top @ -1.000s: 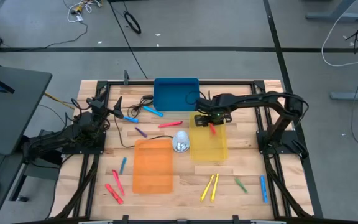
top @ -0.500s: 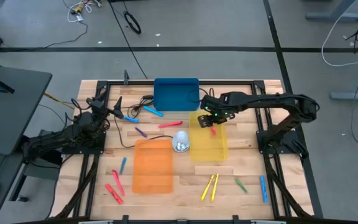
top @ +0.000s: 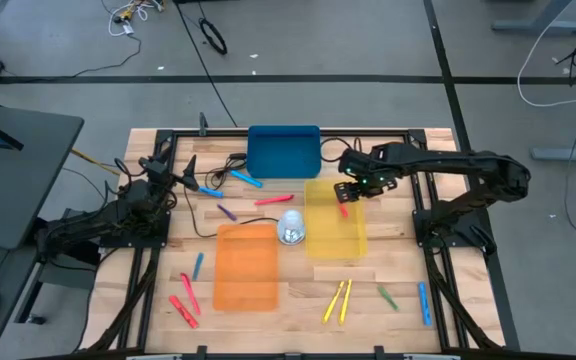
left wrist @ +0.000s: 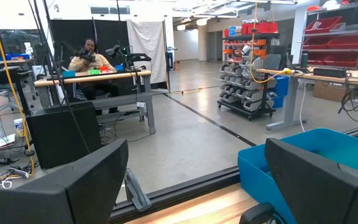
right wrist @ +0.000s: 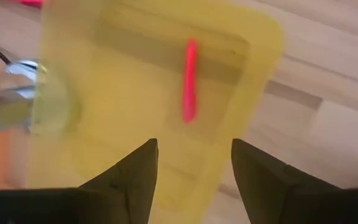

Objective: Pick & Place Markers
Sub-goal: Put the small green pen into the yellow bin

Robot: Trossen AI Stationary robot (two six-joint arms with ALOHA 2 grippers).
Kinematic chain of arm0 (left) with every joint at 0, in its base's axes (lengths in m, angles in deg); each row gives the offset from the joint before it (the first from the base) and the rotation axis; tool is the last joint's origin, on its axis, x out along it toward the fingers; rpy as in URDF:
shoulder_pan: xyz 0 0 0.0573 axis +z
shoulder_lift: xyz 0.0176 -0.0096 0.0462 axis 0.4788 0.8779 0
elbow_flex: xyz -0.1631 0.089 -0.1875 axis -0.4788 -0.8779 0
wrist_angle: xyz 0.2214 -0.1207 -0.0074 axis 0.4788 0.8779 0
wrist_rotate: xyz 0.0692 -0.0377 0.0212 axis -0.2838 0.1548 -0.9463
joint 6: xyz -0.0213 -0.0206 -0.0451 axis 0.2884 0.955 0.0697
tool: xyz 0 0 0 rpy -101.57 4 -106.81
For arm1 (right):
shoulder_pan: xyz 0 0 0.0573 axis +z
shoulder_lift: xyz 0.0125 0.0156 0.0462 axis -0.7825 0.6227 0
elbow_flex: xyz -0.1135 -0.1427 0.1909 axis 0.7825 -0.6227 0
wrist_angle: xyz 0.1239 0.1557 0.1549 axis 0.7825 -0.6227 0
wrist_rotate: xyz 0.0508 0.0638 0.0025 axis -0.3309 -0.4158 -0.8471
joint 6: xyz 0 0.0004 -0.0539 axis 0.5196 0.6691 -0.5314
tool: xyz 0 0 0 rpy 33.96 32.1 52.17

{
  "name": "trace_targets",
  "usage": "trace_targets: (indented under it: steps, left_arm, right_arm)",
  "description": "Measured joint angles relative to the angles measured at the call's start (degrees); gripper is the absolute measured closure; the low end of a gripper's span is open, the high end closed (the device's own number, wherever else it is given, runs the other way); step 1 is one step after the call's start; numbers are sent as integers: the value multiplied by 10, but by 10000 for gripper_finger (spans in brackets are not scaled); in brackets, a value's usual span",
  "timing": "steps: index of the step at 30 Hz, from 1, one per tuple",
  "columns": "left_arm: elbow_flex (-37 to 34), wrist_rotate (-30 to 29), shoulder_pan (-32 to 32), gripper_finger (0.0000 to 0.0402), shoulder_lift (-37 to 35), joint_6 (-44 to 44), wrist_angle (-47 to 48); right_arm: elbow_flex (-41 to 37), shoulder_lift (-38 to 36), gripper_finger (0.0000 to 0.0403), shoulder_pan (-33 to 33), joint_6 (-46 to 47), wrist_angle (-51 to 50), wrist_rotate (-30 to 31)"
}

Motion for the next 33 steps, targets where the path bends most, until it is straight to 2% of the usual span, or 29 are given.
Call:
trace_targets:
  steps: [10, 18, 33]
  left_arm:
    - [0, 0, 0, 19, 0, 0, 0]
    - [0, 0, 0, 19, 0, 0, 0]
    - [0, 0, 0, 19, 0, 0, 0]
  right_arm:
    - [0, -3, 200, 26, -13, -83, 1]
    - [0, -10, 200, 95, -12, -116, 2]
    - [0, -63, 200, 273, 142, -120, -19]
